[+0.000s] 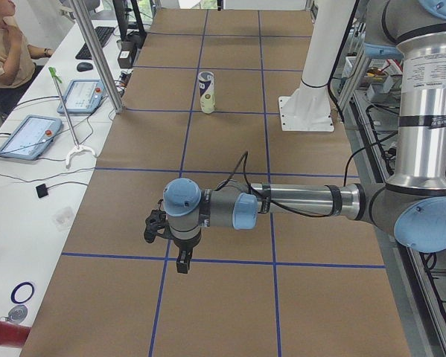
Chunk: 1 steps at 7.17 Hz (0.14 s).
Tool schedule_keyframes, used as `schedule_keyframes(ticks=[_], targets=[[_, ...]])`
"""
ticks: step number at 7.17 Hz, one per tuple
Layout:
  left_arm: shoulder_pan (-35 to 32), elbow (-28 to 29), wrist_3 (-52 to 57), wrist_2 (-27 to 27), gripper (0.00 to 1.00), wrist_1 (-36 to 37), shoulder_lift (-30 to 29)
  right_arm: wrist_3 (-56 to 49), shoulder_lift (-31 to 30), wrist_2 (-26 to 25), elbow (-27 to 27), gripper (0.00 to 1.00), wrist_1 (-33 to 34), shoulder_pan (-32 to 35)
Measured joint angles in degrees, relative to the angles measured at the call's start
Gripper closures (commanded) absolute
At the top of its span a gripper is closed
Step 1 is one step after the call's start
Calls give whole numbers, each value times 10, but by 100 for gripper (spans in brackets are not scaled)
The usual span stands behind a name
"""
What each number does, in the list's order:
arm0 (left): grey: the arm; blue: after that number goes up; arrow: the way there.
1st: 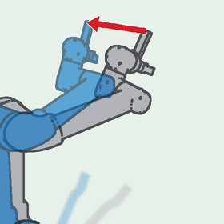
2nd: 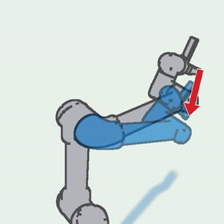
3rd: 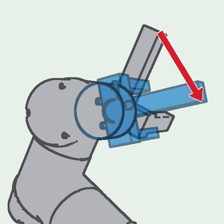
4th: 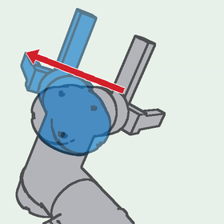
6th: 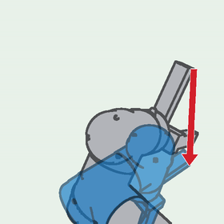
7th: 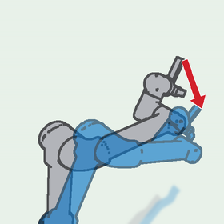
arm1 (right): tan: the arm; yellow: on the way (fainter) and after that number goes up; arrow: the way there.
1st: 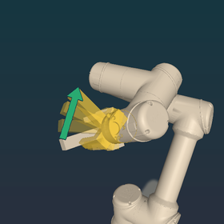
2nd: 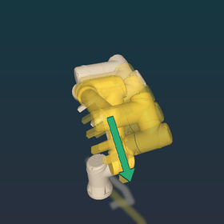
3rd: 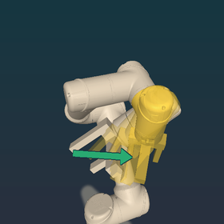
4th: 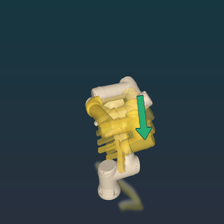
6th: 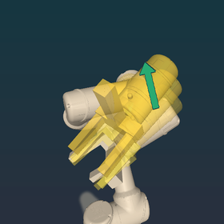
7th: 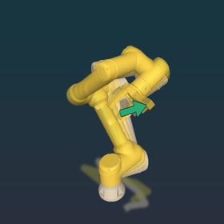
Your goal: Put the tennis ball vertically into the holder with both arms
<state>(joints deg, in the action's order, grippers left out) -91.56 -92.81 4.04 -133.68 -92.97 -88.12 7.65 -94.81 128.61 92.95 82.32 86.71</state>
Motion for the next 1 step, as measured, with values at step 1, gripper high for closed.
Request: schedule_keyframes(ticks=[1], targets=[[0, 0, 0, 0, 0, 0, 0, -2, -10, -3, 1, 0, 0, -1]])
